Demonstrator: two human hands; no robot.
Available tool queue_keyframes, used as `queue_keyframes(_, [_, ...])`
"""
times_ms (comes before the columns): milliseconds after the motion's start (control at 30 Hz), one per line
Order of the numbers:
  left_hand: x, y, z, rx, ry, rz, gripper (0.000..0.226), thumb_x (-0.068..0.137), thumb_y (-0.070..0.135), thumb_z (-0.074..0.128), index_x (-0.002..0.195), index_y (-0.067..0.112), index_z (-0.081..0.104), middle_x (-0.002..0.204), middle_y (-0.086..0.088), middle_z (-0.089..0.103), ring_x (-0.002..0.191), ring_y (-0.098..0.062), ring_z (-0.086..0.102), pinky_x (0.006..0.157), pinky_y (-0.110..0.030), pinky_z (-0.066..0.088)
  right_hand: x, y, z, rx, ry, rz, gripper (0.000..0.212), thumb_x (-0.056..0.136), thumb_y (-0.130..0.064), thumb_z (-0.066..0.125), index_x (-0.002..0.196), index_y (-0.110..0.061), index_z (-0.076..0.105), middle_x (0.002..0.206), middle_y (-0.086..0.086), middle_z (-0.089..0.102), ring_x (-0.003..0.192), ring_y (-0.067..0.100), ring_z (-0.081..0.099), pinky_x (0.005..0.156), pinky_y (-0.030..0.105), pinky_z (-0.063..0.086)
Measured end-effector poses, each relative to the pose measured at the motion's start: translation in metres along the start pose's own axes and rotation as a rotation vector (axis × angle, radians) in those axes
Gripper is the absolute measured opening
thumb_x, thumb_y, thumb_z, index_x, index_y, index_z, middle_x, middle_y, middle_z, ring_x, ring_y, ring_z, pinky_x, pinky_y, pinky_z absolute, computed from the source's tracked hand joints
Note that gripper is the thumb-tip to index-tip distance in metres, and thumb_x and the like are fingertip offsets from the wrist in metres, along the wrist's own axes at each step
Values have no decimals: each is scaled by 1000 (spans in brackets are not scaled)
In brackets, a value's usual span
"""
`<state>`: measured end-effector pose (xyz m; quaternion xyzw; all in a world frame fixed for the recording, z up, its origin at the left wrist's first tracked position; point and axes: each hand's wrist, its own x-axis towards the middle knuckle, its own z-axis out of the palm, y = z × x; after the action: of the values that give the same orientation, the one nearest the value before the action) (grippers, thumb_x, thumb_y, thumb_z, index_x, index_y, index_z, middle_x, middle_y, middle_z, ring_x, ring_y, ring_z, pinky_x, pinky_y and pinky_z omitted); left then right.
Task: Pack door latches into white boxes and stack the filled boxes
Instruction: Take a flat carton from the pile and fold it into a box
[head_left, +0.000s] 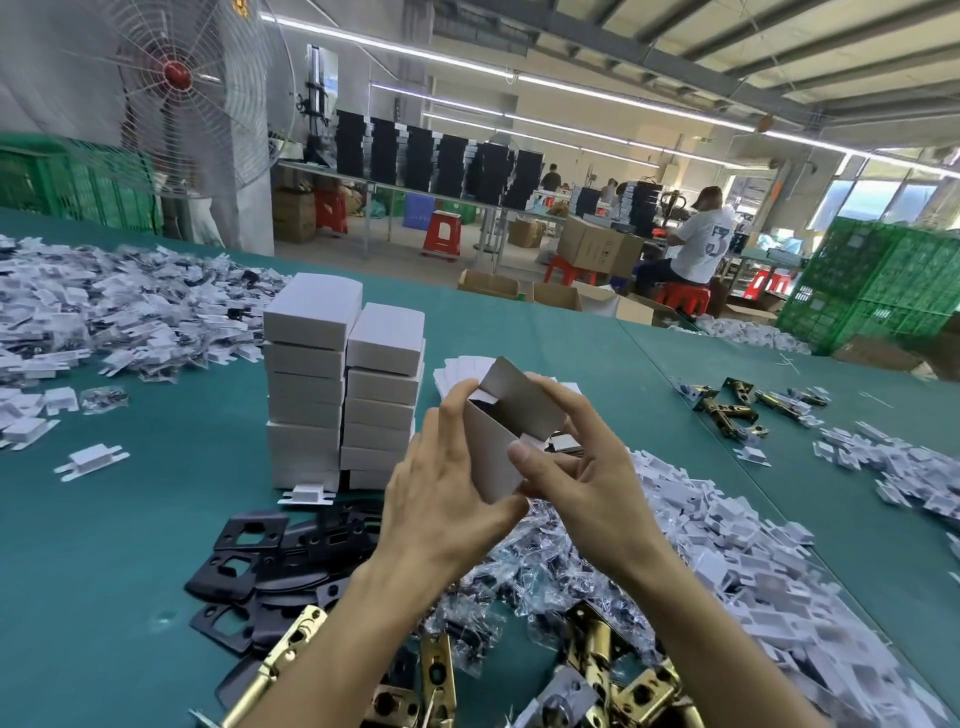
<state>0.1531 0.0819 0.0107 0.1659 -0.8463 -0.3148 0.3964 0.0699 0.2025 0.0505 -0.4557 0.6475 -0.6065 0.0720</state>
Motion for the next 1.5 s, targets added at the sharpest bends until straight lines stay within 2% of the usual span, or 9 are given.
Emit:
queue_keyframes(100, [-1, 1, -3, -59, -8, 29, 90, 70, 67, 72, 139, 50, 16, 122, 12, 50, 86, -17, 60, 65, -36, 56, -1, -3, -3, -87, -89, -51, 47, 94, -17, 65, 128, -47, 58, 126, -12, 65, 78, 10, 72, 67, 27, 57])
queue_keyframes(267, [-1, 3, -3, -33, -24, 63, 78, 70, 68, 66, 134, 47, 25, 117, 15, 56, 84, -15, 62, 58, -28, 48, -4, -6, -1, -110, -71, 2, 19, 88, -51, 63, 107, -47, 67, 104, -4, 70, 74, 32, 68, 61, 38, 54])
queue_keyframes(533, [1, 2, -5, -42, 19, 105, 78, 70, 58, 71, 135, 42, 32, 117, 9, 57, 91, -16, 60, 67, -38, 57, 0, -14, -4, 104, 7, 135, 20, 83, -34, 71, 101, -27, 73, 103, 3, 75, 96, 18, 71, 78, 37, 59])
queue_keyframes(700, [1, 3, -5, -20, -10, 124, 83, 66, 56, 71, 138, 35, 35, 119, 9, 59, 88, -11, 59, 63, -25, 51, 2, -15, -8, 194, 122, 186, 14, 92, -9, 67, 104, -16, 70, 91, 9, 76, 77, 18, 71, 64, 30, 57])
queue_keyframes(933, [-1, 3, -3, -26, 16, 107, 82, 68, 63, 65, 139, 40, 30, 124, 11, 58, 90, -13, 61, 67, -33, 56, 2, -15, -3, 27, 137, 106, 14, 88, -13, 73, 95, -25, 77, 94, -1, 77, 89, 19, 73, 78, 41, 60])
queue_keyframes(1067, [-1, 4, -2, -35, 15, 94, 81, 69, 63, 66, 138, 42, 29, 121, 16, 56, 88, -12, 60, 65, -30, 53, 2, -15, -1, -46, 88, 74, 21, 91, -13, 69, 102, -30, 75, 101, -9, 77, 89, 10, 73, 74, 31, 60])
queue_keyframes(1233, [1, 1, -4, -64, 27, 78, 85, 72, 62, 70, 140, 44, 23, 116, 17, 53, 84, -13, 61, 65, -37, 58, 3, -14, -4, -146, -41, 50, 33, 98, -13, 59, 115, -40, 68, 116, -17, 63, 117, 3, 59, 99, 32, 51])
queue_keyframes(1367, [2, 1, -7, -94, 3, 78, 95, 72, 65, 67, 147, 52, 11, 122, 8, 54, 83, -22, 64, 66, -40, 59, 0, -13, -6, -21, -3, -5, 23, 89, -22, 67, 112, -25, 71, 110, 0, 70, 107, 17, 67, 87, 37, 56])
queue_keyframes(1500, [1, 3, -9, -110, 4, 121, 71, 75, 68, 64, 132, 53, 23, 119, 5, 53, 80, -21, 62, 60, -41, 60, -6, -5, -3, 11, 106, -90, 20, 78, -23, 73, 97, -20, 75, 105, 1, 74, 99, 15, 71, 80, 28, 57])
